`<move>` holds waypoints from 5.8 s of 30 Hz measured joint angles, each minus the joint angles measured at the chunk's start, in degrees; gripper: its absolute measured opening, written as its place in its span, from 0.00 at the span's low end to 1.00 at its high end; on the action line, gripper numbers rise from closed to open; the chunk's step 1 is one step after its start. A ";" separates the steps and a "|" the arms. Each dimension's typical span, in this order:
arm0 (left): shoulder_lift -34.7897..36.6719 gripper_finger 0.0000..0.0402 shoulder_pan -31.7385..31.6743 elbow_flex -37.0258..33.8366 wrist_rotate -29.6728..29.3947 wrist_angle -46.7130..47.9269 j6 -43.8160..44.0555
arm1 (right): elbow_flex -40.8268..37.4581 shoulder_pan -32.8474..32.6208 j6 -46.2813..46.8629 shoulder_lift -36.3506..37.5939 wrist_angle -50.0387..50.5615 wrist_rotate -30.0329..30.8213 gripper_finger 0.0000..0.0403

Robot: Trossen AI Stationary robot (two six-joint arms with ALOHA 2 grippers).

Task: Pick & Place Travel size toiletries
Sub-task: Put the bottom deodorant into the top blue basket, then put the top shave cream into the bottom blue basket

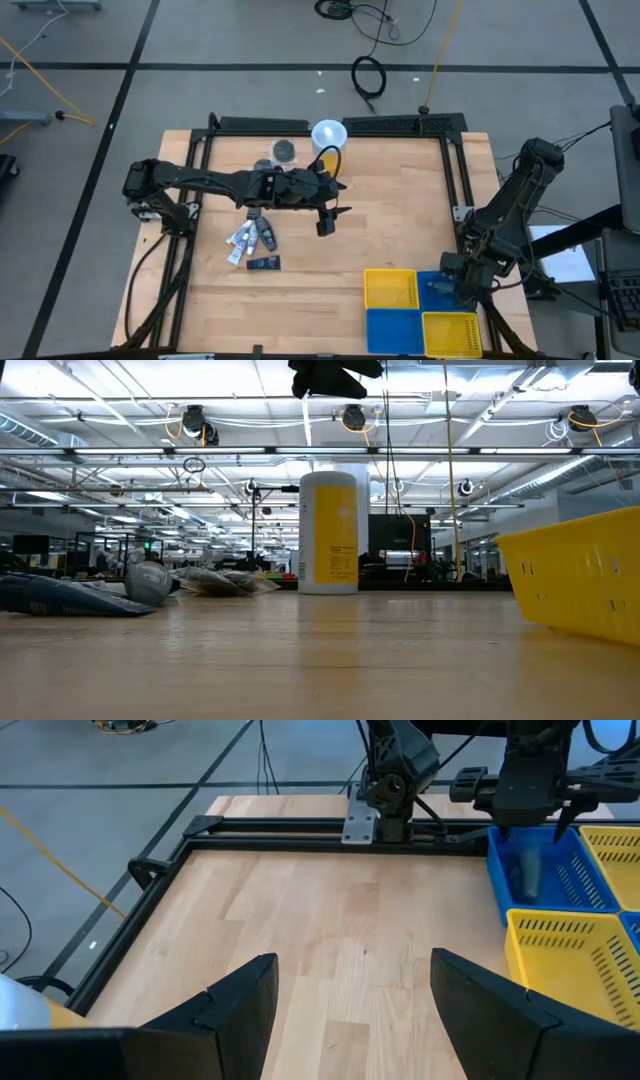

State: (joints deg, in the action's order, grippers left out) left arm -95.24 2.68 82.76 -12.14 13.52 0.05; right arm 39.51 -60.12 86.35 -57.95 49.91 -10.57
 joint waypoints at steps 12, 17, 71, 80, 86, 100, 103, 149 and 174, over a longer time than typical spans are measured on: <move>0.00 0.64 -0.04 0.00 0.00 0.00 0.00 | -0.70 0.93 -0.07 0.28 -2.09 0.13 0.50; 0.01 0.64 -0.02 0.00 0.02 2.19 0.26 | -0.70 2.21 -1.42 1.95 -2.73 1.16 0.43; 6.45 0.63 -11.13 -28.93 -0.99 41.38 55.42 | -0.72 34.71 -63.52 8.35 -29.09 29.93 0.36; 6.45 0.63 -14.39 -32.72 -0.72 38.61 55.96 | -0.72 34.69 -64.77 8.37 -29.07 29.95 0.35; 6.45 0.63 -15.46 -36.30 0.59 32.88 55.89 | -0.72 34.71 -66.09 8.37 -29.05 29.97 0.35; 6.45 0.63 -17.37 -37.73 0.13 28.42 55.12 | -0.72 34.71 -66.12 8.37 -29.04 29.99 0.35; 6.45 0.63 -17.49 -37.73 0.09 28.30 55.24 | -0.72 34.71 -66.12 8.37 -29.04 29.99 0.35; 4.61 0.39 -19.02 -41.90 -1.44 18.51 55.39 | -2.13 34.69 -66.51 8.39 -30.36 29.99 0.35; 19.91 0.33 -15.34 -41.94 -0.60 17.01 48.32 | -3.78 34.69 -66.53 8.41 -33.03 29.99 0.35</move>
State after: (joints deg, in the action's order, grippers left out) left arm -75.34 -12.67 40.82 -12.74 30.52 48.37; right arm 35.73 -25.43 19.81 -49.54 16.88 19.42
